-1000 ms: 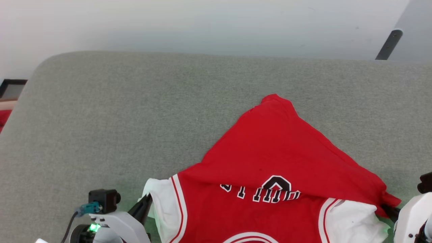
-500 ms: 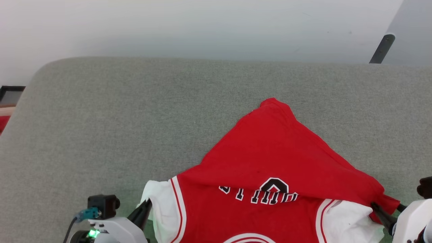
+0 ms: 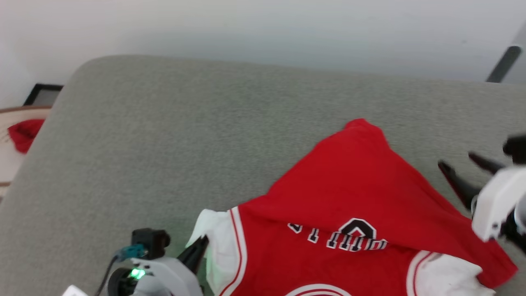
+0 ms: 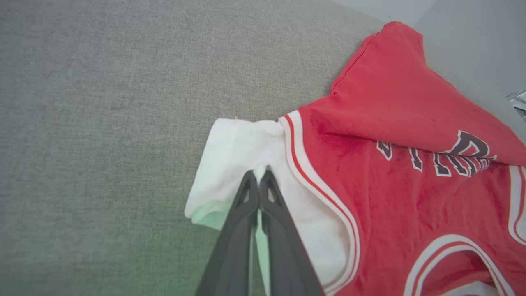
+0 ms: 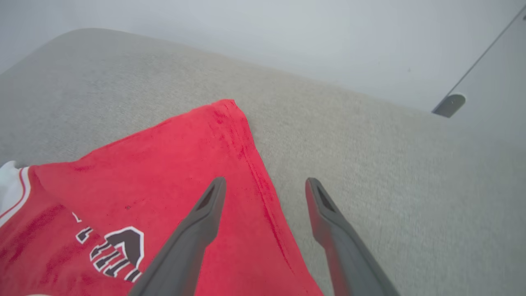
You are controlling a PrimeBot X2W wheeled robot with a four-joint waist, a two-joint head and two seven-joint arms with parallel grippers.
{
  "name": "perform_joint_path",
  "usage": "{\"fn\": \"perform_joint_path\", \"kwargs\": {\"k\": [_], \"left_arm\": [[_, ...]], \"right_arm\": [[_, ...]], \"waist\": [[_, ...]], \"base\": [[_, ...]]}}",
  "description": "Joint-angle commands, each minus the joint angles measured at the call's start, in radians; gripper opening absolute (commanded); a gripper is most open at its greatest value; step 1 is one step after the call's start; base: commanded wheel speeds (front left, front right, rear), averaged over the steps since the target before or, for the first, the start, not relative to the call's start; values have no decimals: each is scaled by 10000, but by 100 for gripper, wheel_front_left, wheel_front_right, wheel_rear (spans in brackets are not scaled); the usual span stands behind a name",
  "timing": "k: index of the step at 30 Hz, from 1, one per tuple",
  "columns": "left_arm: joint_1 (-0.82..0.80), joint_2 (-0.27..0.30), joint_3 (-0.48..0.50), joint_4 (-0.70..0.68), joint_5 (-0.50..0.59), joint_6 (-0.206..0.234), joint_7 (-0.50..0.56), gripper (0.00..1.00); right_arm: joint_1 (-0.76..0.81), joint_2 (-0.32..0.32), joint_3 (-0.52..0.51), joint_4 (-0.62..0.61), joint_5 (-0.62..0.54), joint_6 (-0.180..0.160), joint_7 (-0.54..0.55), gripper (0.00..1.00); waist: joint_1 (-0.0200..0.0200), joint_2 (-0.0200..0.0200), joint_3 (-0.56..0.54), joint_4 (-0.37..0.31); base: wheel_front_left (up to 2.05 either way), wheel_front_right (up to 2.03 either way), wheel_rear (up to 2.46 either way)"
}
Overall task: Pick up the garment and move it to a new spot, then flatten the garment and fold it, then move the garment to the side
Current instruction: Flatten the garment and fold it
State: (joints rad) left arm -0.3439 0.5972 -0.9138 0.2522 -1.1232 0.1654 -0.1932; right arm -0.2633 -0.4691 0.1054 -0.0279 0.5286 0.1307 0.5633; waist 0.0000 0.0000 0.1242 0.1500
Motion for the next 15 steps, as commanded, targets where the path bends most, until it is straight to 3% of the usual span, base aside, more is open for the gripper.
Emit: {"fn": "perform_joint_path", "kwargs": {"k": [1,15], "left_arm": [[-248,-177,-94,77,127,-132,56,0],[-1605,-1709,-756,1180,659,-1115,209,0]], "right_arm": [[-769,-180,354,284,8,0,4,100],[-4582,-979,2841,4631,704,-1,457,100]], "waist": [[0,0,260,613],[0,0,1171,2636]], "base": [[0,0,0],[0,0,0]]}}
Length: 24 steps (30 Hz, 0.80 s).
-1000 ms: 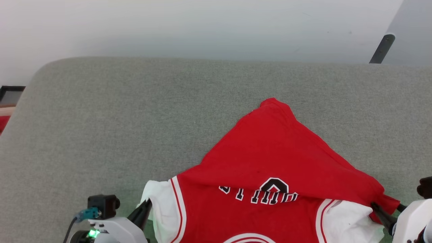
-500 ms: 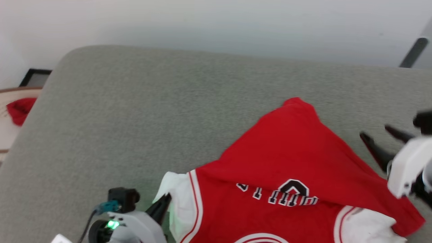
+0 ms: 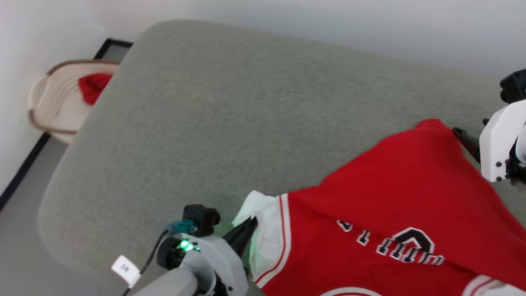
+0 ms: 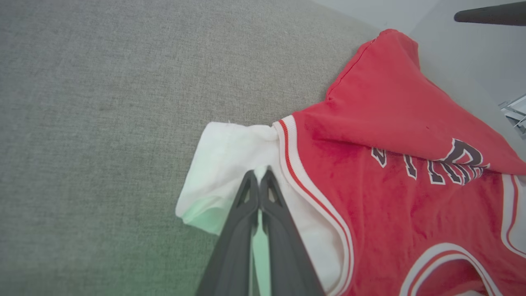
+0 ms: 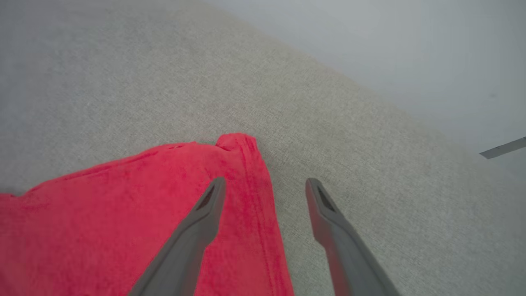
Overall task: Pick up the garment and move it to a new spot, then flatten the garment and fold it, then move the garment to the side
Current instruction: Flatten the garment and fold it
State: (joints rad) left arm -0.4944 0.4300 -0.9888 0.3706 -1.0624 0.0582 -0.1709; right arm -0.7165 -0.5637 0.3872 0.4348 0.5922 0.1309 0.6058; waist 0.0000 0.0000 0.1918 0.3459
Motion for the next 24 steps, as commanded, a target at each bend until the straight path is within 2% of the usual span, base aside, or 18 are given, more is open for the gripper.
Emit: {"fn": "perform_joint_path", "kwargs": {"k": [1,9,16,17,18,24], "left_arm": [[-186,-142,-49,125,85,-137,-24,0],[-638,-851,-215,1025,162,-717,-183,0],[-784,-1277,-292,1688,145,-1107,-337,0],[-784,-1311,-301,1781,144,-1129,-352,0],[-788,-1341,-306,1856,142,-1169,-380,0],[-846,-1464,-274,2278,67,-1341,-474,0]], "right_arm": [[-243,-59,195,329,154,-3,76,100],[-1415,-314,1483,2225,668,-3,656,100],[-1773,-277,2176,3677,1058,-6,1580,100],[-1777,-280,2205,3994,1076,-8,1805,58],[-1790,-264,2256,4249,1035,-11,1982,0],[-2163,-70,2247,5170,861,-9,2406,0]], "waist": [[0,0,549,805],[0,0,959,1591],[0,0,1158,1910],[0,0,1162,1926],[0,0,1164,1940],[0,0,1124,1859]], "base": [[0,0,0],[0,0,0],[0,0,0],[0,0,0],[0,0,0],[0,0,0]]}}
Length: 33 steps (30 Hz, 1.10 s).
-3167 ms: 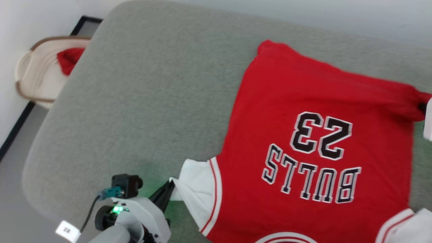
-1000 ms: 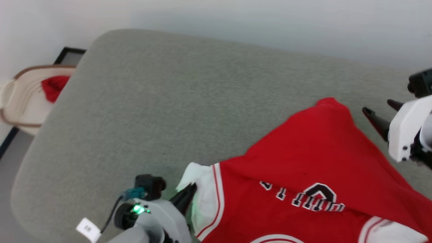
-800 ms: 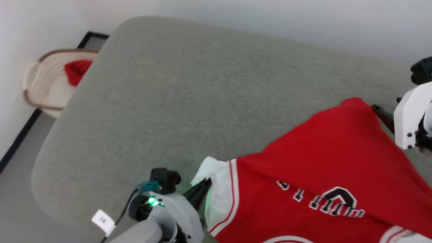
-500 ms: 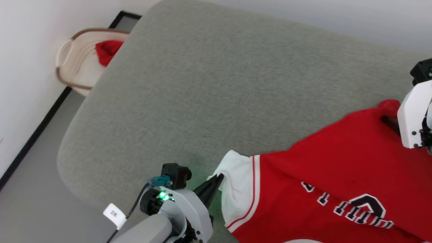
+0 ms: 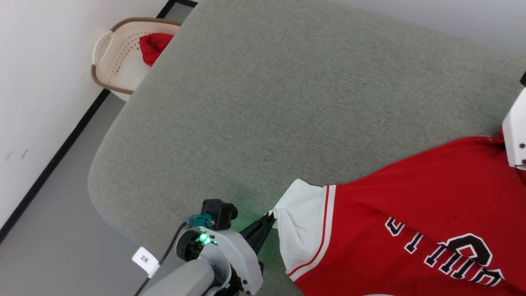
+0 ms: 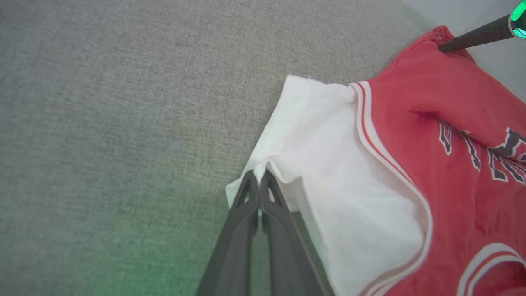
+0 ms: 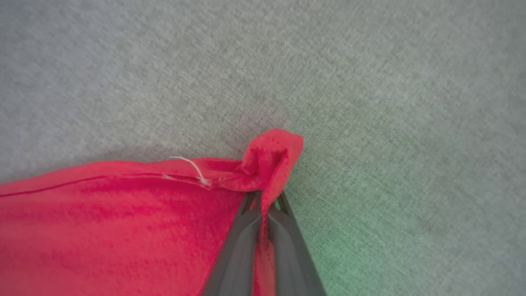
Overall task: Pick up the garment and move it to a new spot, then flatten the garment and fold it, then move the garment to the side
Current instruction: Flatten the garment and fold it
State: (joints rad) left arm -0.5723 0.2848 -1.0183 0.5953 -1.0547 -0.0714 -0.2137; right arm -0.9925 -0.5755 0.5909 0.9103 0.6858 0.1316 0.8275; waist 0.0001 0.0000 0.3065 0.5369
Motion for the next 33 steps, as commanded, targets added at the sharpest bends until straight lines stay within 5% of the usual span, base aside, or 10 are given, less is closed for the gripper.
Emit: {"fn": "perform_joint_path", "kwargs": {"k": [1,9,18,26,33], "left_arm": [[-78,-16,34,91,-26,-77,-51,0],[-277,298,135,234,-242,-238,199,0],[-1227,1690,619,-520,-435,-82,1124,0],[-3126,2849,912,-870,-307,-56,2668,0],[-5068,3058,1239,-202,-393,-296,3598,0]], "right_arm": [[467,90,194,476,-111,-17,144,0],[-280,397,147,312,-60,-17,-692,0],[-827,727,-180,170,78,-15,-2009,0],[-1249,1043,-398,122,-287,-15,-3244,0],[-1753,1615,-486,-97,-575,-15,-4161,0]], "waist": [[-1,0,-29,-99],[-1,0,-495,-610],[-1,0,-1593,-1506],[-1,0,-2673,-2247],[-1,0,-3430,-2997]], "base": [[0,0,0],[0,0,0],[0,0,0],[0,0,0],[0,0,0]]}}
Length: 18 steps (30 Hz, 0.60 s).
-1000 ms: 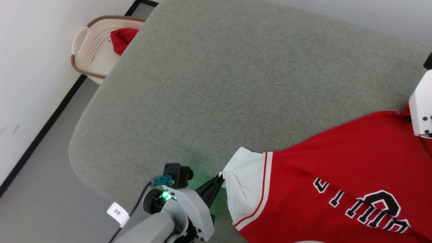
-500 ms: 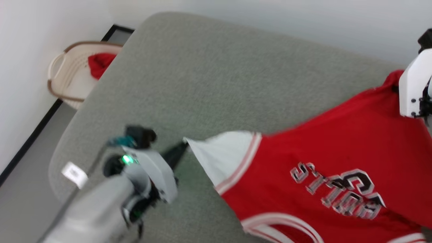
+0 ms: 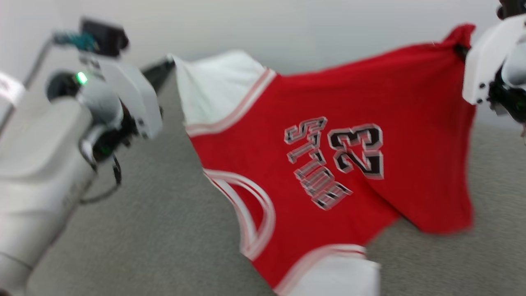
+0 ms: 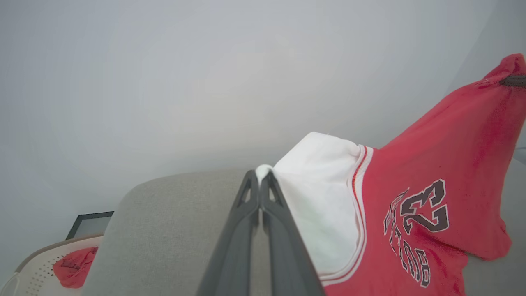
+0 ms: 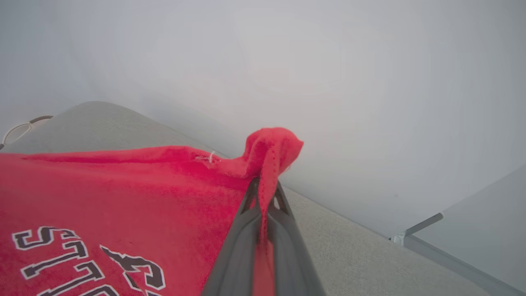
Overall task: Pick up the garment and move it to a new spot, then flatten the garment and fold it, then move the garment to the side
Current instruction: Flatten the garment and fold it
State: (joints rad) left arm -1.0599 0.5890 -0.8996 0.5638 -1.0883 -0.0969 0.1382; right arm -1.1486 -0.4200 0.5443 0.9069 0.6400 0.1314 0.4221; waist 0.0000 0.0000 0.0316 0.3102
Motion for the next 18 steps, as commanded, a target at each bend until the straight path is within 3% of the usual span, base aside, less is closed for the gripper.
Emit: {"fn": "perform_joint_path", "kwargs": {"k": [1,18], "left_arm": [[-471,66,54,240,28,-88,163,0],[-4423,-382,95,2733,592,-334,4,0]], "right_arm": [[-330,154,5,-124,-155,-13,-194,0],[-2248,1138,12,181,-616,-14,-1891,0]], "waist": [[0,0,-716,-854],[0,0,-823,-2216]], "base": [[0,0,0],[0,0,0]]}}
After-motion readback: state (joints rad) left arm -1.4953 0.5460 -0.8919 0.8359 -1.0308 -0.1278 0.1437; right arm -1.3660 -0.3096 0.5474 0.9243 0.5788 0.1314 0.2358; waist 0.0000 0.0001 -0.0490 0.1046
